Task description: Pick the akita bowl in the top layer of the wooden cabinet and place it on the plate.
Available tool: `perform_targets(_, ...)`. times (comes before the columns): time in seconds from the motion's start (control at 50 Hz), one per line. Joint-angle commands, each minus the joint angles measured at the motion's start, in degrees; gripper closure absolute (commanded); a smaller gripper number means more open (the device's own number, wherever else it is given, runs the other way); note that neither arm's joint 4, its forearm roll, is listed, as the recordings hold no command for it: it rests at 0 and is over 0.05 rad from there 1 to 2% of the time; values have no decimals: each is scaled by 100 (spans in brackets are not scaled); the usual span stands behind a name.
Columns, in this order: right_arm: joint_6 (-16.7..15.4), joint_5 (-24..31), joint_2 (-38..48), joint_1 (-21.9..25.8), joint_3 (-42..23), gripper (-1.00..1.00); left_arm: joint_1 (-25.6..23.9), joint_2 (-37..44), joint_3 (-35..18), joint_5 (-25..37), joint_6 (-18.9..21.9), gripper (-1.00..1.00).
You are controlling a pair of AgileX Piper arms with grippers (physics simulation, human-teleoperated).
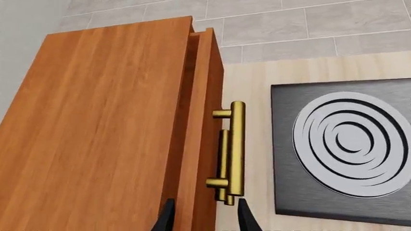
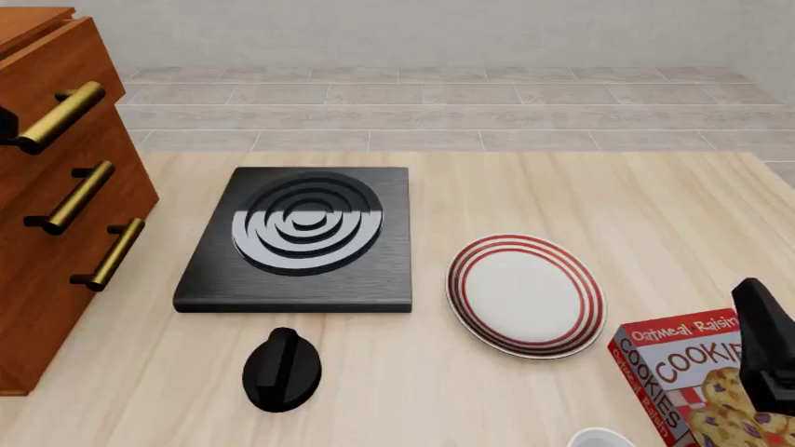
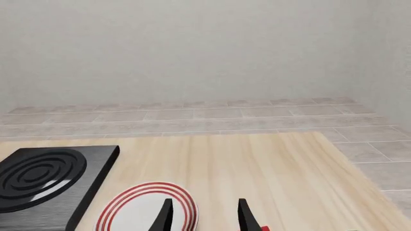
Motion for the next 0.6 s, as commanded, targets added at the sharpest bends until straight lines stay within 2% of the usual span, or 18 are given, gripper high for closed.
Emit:
perform_targets(0.02,-1,9,-20,-3,10,-100,24,111,259,20,-112,-100)
perform_targets(0.34,1,8,-20,0,10,-100,-349,229,202,250,-449,-100)
perform_targets(0.6,0,10,-20,-2,10,-100,-595,252,100,389,-571,-100)
